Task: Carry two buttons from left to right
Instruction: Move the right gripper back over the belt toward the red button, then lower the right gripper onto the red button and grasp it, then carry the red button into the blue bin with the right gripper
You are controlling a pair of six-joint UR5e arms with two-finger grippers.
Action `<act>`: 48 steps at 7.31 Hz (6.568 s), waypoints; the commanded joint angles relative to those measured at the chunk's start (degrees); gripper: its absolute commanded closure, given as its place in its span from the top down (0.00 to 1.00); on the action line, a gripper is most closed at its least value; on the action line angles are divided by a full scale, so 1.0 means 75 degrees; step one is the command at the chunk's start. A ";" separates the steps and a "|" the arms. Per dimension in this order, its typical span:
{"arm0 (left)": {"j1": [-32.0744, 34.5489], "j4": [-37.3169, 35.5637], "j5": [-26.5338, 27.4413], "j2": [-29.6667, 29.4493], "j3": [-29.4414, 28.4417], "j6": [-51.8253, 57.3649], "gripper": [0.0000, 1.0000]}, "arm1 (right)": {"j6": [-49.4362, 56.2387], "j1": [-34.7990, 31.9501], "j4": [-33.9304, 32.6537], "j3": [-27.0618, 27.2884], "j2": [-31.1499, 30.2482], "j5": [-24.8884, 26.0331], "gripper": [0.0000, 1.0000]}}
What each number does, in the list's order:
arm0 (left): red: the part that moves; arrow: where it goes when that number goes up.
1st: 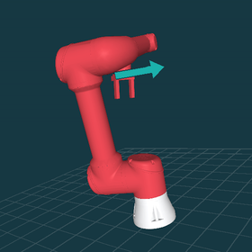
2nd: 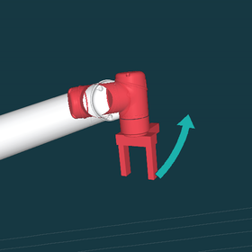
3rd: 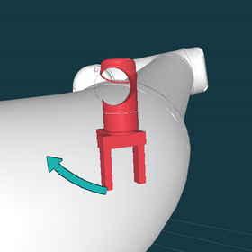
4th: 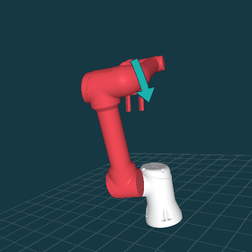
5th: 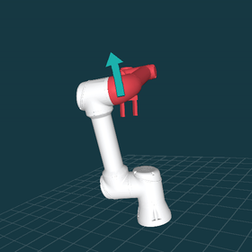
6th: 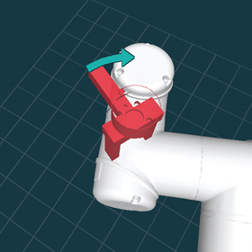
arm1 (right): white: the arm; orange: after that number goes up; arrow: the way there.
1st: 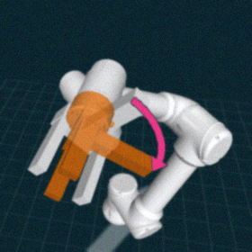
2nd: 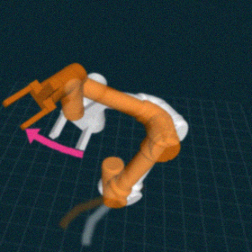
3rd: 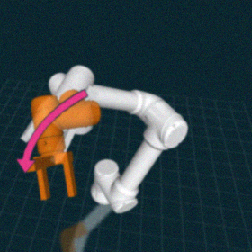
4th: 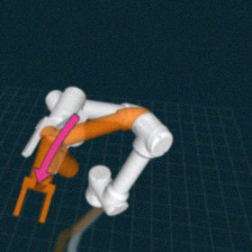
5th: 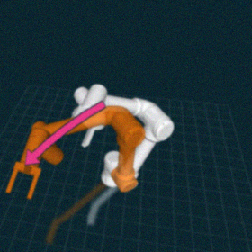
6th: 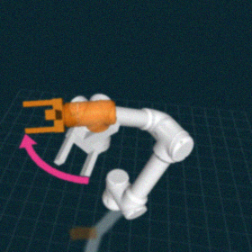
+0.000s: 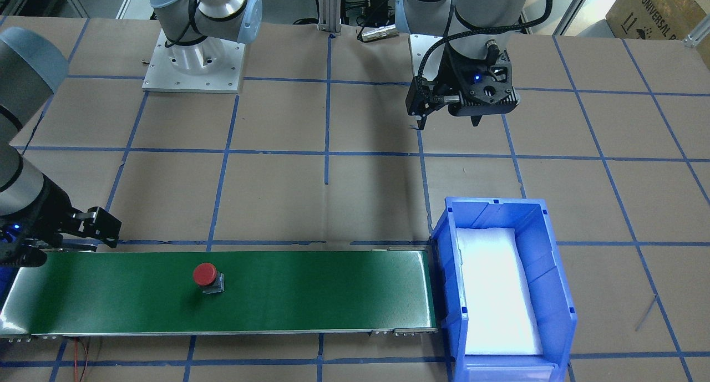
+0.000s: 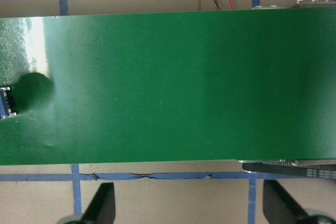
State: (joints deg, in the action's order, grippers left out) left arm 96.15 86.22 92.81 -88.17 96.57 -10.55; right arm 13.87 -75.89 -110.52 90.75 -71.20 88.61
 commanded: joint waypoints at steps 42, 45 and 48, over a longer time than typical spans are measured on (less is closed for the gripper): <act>0.0000 0.0000 0.0000 0.0001 0.0026 0.0000 1.00 | 0.1612 0.1347 -0.1177 -0.0698 0.0331 -0.0047 0.35; 0.0000 0.0000 0.0000 0.0013 0.0015 0.0001 1.00 | 0.3181 0.3468 -0.1189 -0.0733 0.0117 -0.0915 0.36; 0.0000 0.0000 0.0012 0.0013 0.0038 0.0012 1.00 | 0.3144 0.3720 -0.1526 -0.1211 0.1236 -0.1312 0.36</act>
State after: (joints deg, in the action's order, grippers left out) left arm 96.15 86.22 92.89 -88.07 96.72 -10.47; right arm 37.74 -48.59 -120.17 83.79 -66.57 80.47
